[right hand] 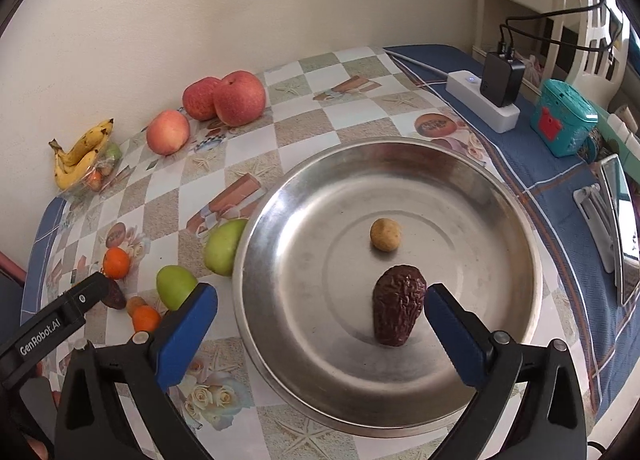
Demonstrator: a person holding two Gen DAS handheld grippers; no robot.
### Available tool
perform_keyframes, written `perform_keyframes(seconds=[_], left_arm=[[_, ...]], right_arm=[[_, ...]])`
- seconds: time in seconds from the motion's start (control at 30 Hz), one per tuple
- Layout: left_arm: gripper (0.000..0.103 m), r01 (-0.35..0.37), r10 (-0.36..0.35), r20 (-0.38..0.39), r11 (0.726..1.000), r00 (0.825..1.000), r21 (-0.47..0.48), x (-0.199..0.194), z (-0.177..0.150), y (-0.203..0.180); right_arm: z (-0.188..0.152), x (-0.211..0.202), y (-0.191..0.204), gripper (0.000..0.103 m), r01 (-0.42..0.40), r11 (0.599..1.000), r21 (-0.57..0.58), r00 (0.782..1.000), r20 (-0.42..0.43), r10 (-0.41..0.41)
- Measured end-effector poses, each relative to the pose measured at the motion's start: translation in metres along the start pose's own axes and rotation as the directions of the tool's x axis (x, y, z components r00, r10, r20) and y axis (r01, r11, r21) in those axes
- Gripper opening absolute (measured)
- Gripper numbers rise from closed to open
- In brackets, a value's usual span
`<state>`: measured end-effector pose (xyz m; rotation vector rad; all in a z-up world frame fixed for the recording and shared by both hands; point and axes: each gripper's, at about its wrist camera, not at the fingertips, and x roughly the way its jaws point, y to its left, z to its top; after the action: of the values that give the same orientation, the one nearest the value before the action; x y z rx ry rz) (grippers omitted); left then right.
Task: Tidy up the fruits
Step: 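Move both open grippers back toward the remaining fruits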
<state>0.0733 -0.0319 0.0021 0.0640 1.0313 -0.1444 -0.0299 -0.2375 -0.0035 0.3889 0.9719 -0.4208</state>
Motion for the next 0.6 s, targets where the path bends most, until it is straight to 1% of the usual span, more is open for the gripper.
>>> perform_keyframes(seconds=[0.17, 0.3, 0.37, 0.43, 0.5, 0.6], left_arm=[[0.103, -0.034, 0.034, -0.018, 0.999, 0.999, -0.03, 0.001, 0.008, 0.026], [0.103, -0.076, 0.075, -0.034, 0.996, 0.997, -0.041, 0.003, 0.013, 0.05], [0.103, -0.087, 0.085, -0.036, 0.994, 0.996, -0.066, 0.004, 0.016, 0.065], [0.103, -0.092, 0.09, -0.024, 0.989, 0.996, -0.113, 0.002, 0.02, 0.08], [0.103, -0.084, 0.086, 0.007, 0.984, 0.996, -0.158, -0.001, 0.024, 0.094], [0.103, -0.062, 0.069, 0.034, 0.98, 0.997, -0.191, -0.004, 0.032, 0.11]], right_arm=[[-0.002, 0.002, 0.008, 0.103, -0.032, 0.999, -0.019, 0.999, -0.001, 0.032], [-0.003, 0.005, 0.018, 0.103, -0.077, 0.996, -0.035, 0.997, -0.02, 0.077], [-0.003, 0.006, 0.026, 0.103, -0.094, 0.994, -0.054, 0.995, -0.029, 0.092], [-0.003, 0.006, 0.034, 0.103, -0.121, 0.991, -0.064, 0.992, -0.035, 0.119], [-0.004, 0.006, 0.042, 0.103, -0.163, 0.984, -0.068, 0.986, -0.044, 0.16], [-0.001, 0.007, 0.057, 0.103, -0.216, 0.973, -0.078, 0.975, -0.063, 0.211]])
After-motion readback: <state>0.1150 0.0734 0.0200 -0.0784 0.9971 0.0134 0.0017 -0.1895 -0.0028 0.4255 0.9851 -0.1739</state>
